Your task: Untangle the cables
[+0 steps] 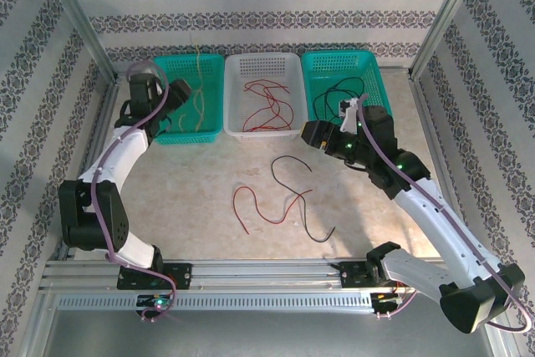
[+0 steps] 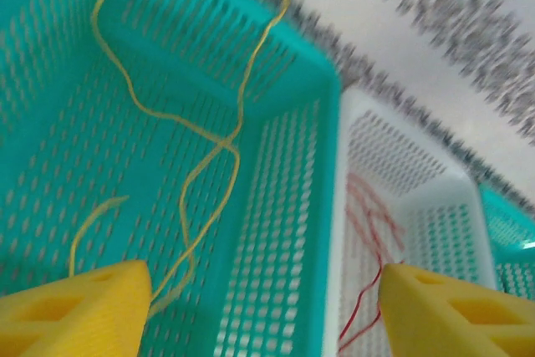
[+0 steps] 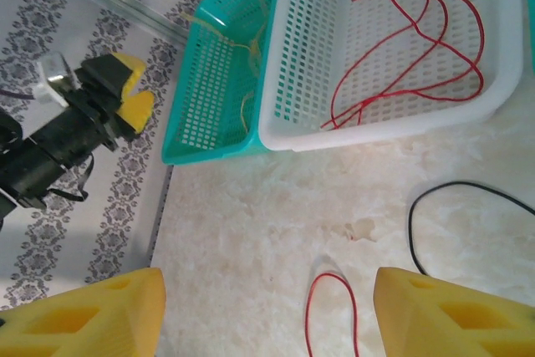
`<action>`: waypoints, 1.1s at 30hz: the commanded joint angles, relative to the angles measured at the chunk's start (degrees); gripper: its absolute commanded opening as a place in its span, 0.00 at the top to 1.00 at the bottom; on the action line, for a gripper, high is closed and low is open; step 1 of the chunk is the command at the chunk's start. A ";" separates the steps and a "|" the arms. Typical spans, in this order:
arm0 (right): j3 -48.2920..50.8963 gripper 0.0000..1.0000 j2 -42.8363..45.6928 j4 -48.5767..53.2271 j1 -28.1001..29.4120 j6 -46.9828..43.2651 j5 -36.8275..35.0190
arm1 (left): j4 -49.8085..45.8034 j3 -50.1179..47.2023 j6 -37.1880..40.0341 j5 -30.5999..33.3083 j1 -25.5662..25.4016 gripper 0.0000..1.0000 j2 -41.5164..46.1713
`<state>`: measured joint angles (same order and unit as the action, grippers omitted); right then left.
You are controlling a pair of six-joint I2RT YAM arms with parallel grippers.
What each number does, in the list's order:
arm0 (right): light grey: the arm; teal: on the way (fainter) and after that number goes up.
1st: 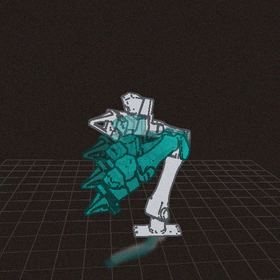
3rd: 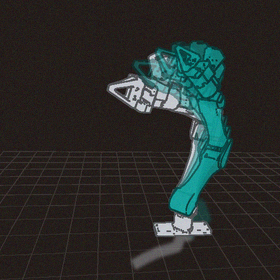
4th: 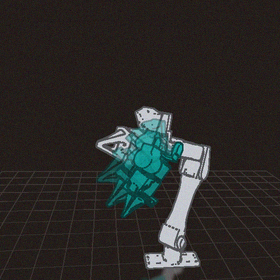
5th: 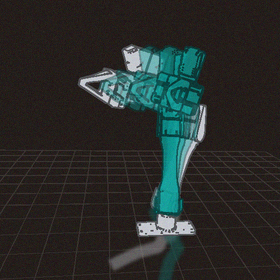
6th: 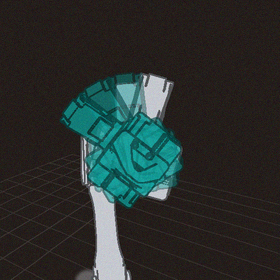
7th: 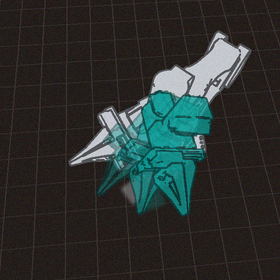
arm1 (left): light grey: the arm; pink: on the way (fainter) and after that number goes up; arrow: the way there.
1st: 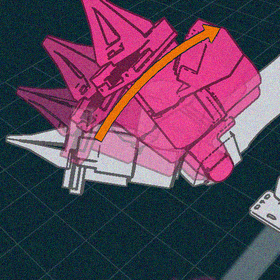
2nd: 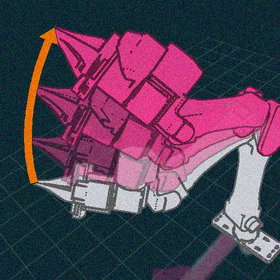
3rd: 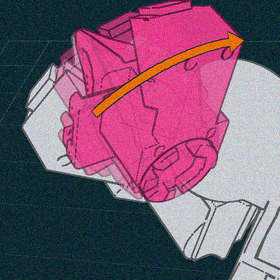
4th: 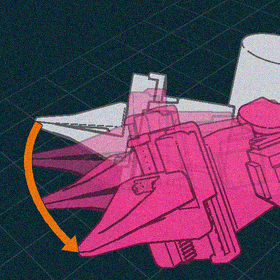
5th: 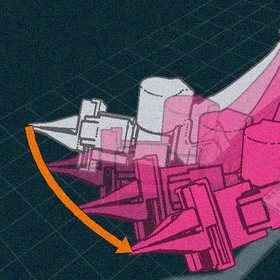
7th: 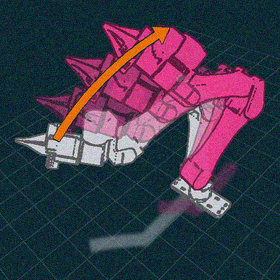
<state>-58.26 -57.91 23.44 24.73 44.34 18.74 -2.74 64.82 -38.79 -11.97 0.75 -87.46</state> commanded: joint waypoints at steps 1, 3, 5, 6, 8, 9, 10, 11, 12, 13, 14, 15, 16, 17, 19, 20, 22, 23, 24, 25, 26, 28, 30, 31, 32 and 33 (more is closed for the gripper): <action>0.82 0.33 -0.09 0.00 1.08 -1.14 -1.08 | 2.74 -0.73 -1.05 -4.20 -0.13 0.25 4.59; 0.56 0.33 -0.83 0.80 1.74 -1.88 -1.45 | -0.91 -0.40 0.14 -4.70 -0.60 0.25 6.80; 0.34 0.33 -2.15 2.62 2.99 -3.45 -3.06 | -4.49 -0.72 0.78 -5.01 -1.46 0.26 9.58; 0.34 0.34 -3.01 3.60 3.57 -4.13 -3.90 | -5.92 -0.90 1.22 -5.51 -1.96 0.28 10.94; 0.51 0.34 -5.16 5.67 5.22 -5.49 -5.89 | -9.43 -2.27 2.77 -6.33 -3.79 0.34 14.36; 0.54 0.36 -6.25 6.50 6.10 -6.10 -6.72 | -10.73 -3.21 3.60 -6.84 -4.76 0.37 15.91; 0.54 0.36 -7.62 7.29 7.42 -6.87 -7.97 | -12.53 -4.32 4.60 -7.32 -6.07 0.39 17.61; 0.51 0.37 -9.16 8.25 8.91 -7.82 -9.52 | -14.75 -5.34 5.81 -7.62 -7.63 0.41 19.23; 0.35 0.37 -10.69 9.25 10.23 -8.66 -11.07 | -16.99 -5.98 6.92 -7.46 -9.11 0.43 20.44; -0.11 0.37 -12.77 10.77 11.65 -9.80 -13.15 | -19.53 -6.80 8.11 -6.84 -11.03 0.44 21.71; -0.70 0.38 -15.12 13.10 12.87 -10.75 -15.26 | -21.96 -7.56 9.16 -6.39 -12.99 0.45 22.82; -1.35 0.40 -17.75 15.62 13.63 -11.08 -17.15 | -23.86 -8.17 9.77 -6.00 -14.65 0.46 23.73; -2.18 0.42 -20.60 18.45 14.09 -11.14 -18.71 | -25.38 -9.20 9.81 -5.92 -16.47 0.47 24.85; -2.34 0.45 -23.01 20.25 14.42 -10.91 -19.52 | -26.09 -10.40 9.85 -6.09 -18.12 0.48 26.09; -1.28 0.47 -25.90 20.90 15.45 -9.83 -21.41 | -26.43 -12.94 9.29 -6.49 -21.05 0.48 28.17; -0.37 0.48 -26.90 20.50 16.03 -9.15 -21.94 | -26.44 -13.96 9.02 -6.73 -22.55 0.48 28.92; 0.98 0.49 -28.55 19.04 16.26 -7.71 -21.09 | -26.35 -15.34 8.65 -6.97 -24.37 0.48 29.43; 1.58 0.52 -29.32 17.87 16.28 -7.07 -20.03 | -26.20 -15.79 8.56 -6.86 -25.30 0.49 29.31; 2.02 0.55 -29.97 17.02 16.32 -6.54 -19.14 | -26.01 -16.07 8.47 -6.76 -25.83 0.49 29.21; 2.20 0.56 -30.75 16.40 16.50 -5.93 -18.56 | -25.70 -16.28 8.38 -6.68 -26.42 0.50 28.87; 2.22 0.57 -31.66 16.49 16.69 -5.60 -18.70 | -25.56 -16.11 8.44 -6.68 -26.88 0.51 28.63; 2.44 0.59 -32.98 17.36 16.68 -5.11 -19.92 | -25.34 -15.48 8.79 -6.75 -27.43 0.52 28.16; 3.48 0.63 -33.70 17.69 16.53 -4.55 -20.10 | -25.21 -14.80 9.16 -6.82 -27.87 0.52 27.76; 4.01 0.64 -33.82 17.63 16.57 -4.28 -19.93 | -25.12 -14.51 9.33 -6.88 -27.99 0.53 27.61; 4.56 0.66 -33.92 17.60 16.55 -4.09 -19.60 | -24.95 -14.26 9.56 -7.10 -28.16 0.53 27.32; 5.11 0.67 -34.02 17.60 16.51 -3.87 -19.34 | -24.81 -14.08 9.82 -7.35 -28.39 0.53 27.12</action>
<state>-54.78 -91.22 39.66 40.77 38.98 0.43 -27.31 48.77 -30.96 -18.48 -26.57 -59.75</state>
